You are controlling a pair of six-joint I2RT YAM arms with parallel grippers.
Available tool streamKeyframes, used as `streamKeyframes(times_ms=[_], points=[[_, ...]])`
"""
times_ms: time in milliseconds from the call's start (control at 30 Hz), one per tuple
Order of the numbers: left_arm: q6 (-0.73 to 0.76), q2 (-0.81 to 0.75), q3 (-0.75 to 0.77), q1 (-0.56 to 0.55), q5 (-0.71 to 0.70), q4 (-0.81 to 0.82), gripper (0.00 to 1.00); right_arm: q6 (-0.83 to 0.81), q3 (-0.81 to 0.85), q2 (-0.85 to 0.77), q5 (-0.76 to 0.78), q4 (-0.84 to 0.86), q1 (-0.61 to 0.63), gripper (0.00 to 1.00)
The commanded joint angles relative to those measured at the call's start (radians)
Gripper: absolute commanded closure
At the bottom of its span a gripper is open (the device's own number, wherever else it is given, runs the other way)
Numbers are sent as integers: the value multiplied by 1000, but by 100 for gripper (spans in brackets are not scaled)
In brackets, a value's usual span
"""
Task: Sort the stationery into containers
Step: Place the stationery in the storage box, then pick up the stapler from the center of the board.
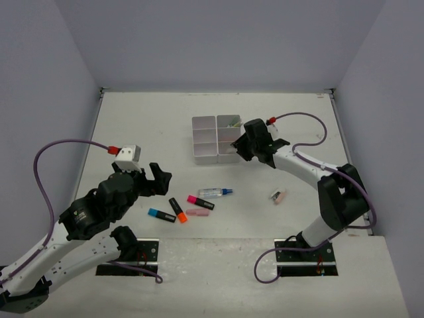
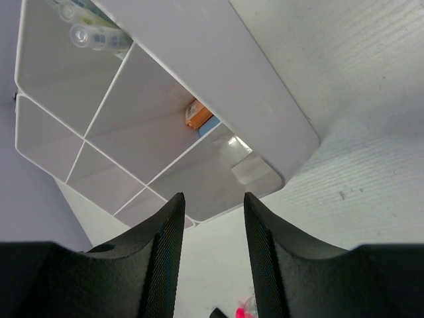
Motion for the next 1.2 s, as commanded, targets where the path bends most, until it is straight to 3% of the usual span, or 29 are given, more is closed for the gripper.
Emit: streamKeyframes(times_ms=[0, 67, 167, 333, 467, 567, 700, 800, 1000, 1100, 1167], points=[[27, 2, -6, 0, 5, 38, 0, -76, -48, -138, 76, -39, -2, 56], [26, 3, -6, 1, 0, 37, 0, -170, -85, -248, 106, -86, -11, 43], [24, 12, -6, 0, -1, 36, 0, -314, -97, -335, 82, -229, -31, 33], [19, 53, -1, 2, 1, 28, 0, -264, -122, -418, 239, -606, -34, 9], [18, 78, -1, 1, 1, 25, 0, -237, -279, -570, 209, -622, -42, 8], [23, 98, 0, 1, 10, 24, 0, -240, -349, -614, 166, -615, -77, 9], [33, 103, 0, -15, 29, 29, 0, -268, -390, -551, 136, -564, -137, 14], [33, 93, -1, -44, 25, 31, 0, -299, -421, -483, 106, -481, -153, 27], [25, 69, -1, -86, 9, 26, 0, -317, -418, -364, 42, -403, -154, 36], [16, 74, 2, -86, -7, 19, 0, -323, -429, -324, 22, -376, -153, 53], [11, 85, 5, -86, -13, 14, 0, -330, -433, -304, 20, -365, -153, 58]])
